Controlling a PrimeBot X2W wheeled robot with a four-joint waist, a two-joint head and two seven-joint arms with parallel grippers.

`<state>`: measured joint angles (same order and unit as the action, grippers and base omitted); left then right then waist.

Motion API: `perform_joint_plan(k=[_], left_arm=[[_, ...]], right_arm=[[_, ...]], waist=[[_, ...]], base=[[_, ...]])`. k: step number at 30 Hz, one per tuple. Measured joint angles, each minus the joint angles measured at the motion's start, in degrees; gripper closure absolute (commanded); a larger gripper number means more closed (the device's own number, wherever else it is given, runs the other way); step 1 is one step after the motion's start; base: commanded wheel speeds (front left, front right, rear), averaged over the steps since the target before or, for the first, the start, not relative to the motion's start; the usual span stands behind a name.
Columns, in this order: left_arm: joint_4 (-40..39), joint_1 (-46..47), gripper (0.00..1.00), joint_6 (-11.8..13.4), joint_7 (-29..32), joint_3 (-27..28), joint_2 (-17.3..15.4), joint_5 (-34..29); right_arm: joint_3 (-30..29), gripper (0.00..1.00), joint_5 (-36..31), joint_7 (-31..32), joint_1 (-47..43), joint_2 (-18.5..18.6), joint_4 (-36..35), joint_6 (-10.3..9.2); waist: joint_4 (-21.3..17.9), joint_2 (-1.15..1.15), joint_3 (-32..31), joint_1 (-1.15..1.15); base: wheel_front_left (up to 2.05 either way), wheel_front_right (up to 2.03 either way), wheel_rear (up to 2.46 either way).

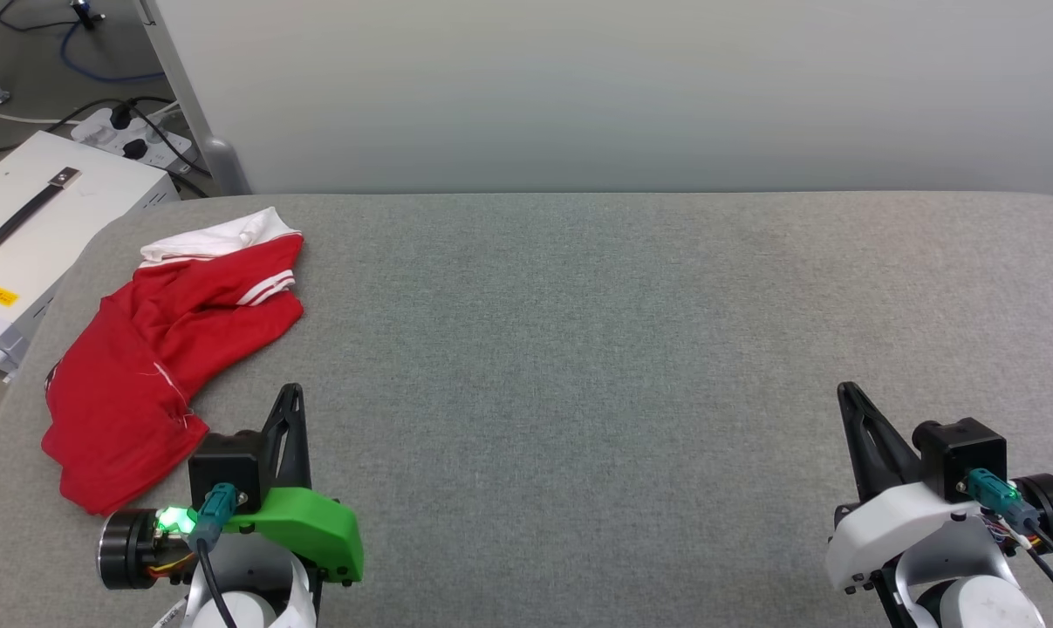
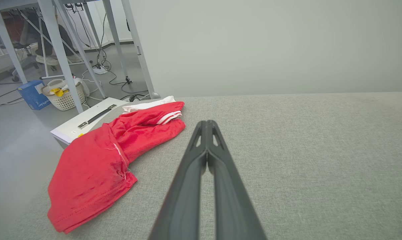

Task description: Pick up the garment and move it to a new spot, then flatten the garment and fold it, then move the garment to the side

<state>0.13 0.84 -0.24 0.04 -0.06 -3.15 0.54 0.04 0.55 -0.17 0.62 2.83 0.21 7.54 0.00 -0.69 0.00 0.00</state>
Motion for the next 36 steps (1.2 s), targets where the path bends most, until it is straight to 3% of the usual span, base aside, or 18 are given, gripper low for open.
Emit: perform_joint_plan(k=[36], left_arm=[[0.0,0.0,1.0,0.0,0.0,0.0,0.0,0.0]], right_arm=[[0.0,1.0,0.0,0.01,0.0,0.0,0.0,0.0]], waist=[[0.0,0.0,0.0,0.0]], base=[[0.0,0.0,0.0]])
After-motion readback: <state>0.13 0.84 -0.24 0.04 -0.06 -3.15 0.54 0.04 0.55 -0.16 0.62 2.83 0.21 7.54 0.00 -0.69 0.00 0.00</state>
